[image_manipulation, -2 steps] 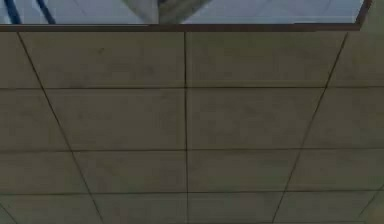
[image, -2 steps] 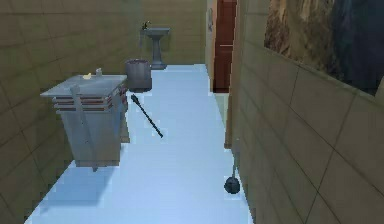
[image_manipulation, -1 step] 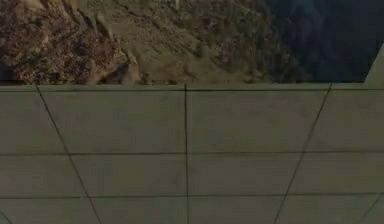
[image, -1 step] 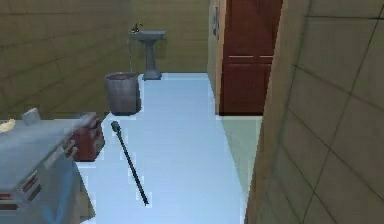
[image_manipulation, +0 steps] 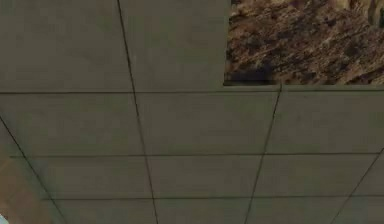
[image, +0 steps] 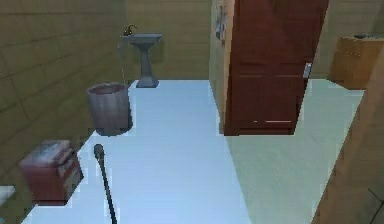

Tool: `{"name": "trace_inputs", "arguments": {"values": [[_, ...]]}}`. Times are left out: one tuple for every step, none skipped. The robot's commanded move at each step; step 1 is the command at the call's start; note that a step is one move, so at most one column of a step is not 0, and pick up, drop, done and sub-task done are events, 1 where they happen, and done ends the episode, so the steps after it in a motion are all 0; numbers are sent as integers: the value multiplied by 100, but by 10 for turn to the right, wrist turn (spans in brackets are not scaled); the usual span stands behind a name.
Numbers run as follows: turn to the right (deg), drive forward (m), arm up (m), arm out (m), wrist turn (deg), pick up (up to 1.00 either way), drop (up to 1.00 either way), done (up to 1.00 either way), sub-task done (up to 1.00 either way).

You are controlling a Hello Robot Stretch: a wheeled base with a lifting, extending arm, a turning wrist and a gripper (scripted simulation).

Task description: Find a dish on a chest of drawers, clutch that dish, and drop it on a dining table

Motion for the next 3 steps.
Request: {"name": "trace_inputs", "arguments": {"values": [[0, 75, 0, 0, 0, 0, 0, 0, 0], [-90, 0, 0, 0, 0, 0, 0, 0, 0], [0, 15, 0, 0, 0, 0, 0, 0, 0]]}}
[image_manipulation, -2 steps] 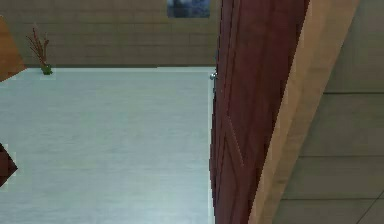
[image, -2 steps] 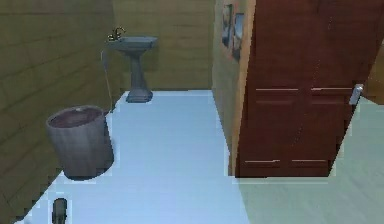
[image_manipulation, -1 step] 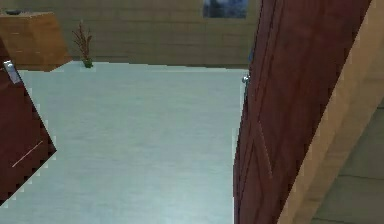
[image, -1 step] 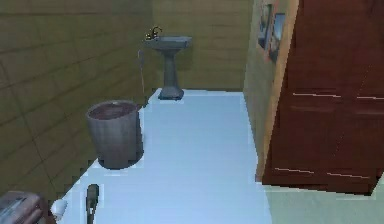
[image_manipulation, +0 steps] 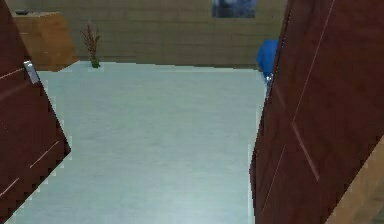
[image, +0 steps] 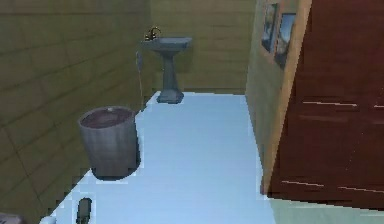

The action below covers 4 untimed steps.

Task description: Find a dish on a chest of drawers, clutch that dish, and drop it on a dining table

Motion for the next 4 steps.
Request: {"name": "trace_inputs", "arguments": {"values": [[450, 0, 0, 0, 0, 0, 0, 0, 0], [240, 0, 0, 0, 0, 0, 0, 0, 0], [0, 100, 0, 0, 0, 0, 0, 0, 0], [0, 80, 0, 0, 0, 0, 0, 0, 0]]}}
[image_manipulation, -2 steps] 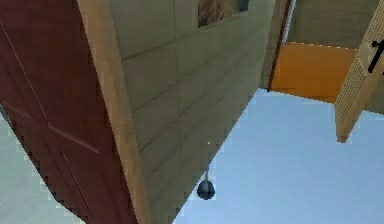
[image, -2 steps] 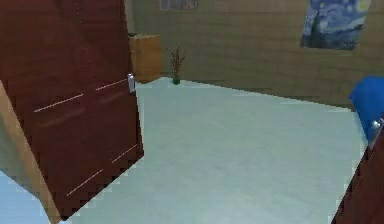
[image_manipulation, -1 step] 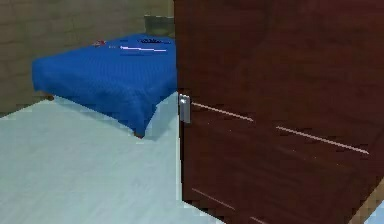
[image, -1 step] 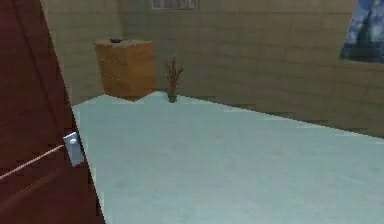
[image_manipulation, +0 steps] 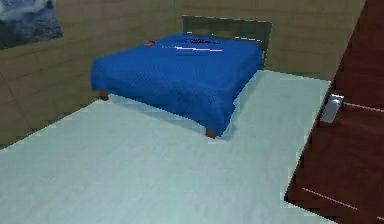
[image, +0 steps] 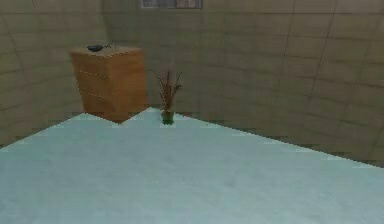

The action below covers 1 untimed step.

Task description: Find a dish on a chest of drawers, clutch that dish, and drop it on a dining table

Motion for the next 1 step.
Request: {"name": "trace_inputs", "arguments": {"values": [[330, 0, 0, 0, 0, 0, 0, 0, 0]]}}
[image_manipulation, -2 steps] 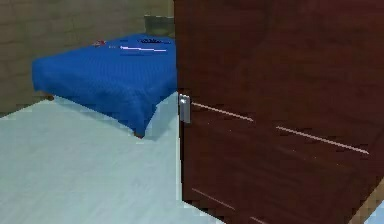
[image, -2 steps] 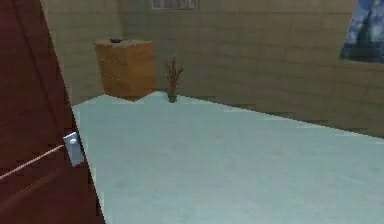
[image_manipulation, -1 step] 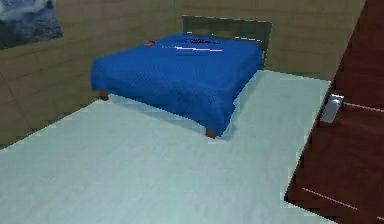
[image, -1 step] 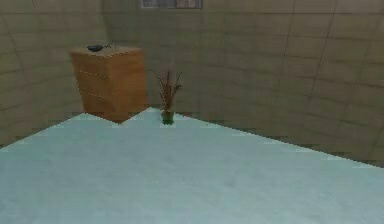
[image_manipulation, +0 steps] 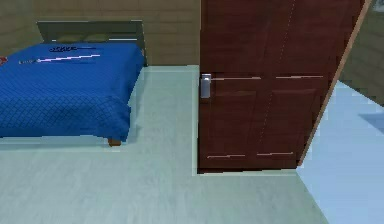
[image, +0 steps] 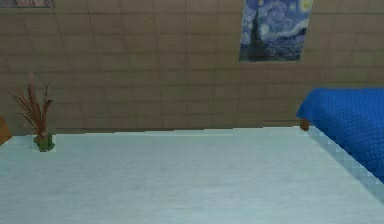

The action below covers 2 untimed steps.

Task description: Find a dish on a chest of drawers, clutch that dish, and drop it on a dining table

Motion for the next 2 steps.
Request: {"name": "trace_inputs", "arguments": {"values": [[0, 5, 0, 0, 0, 0, 0, 0, 0], [-450, 0, 0, 0, 0, 0, 0, 0, 0]]}}
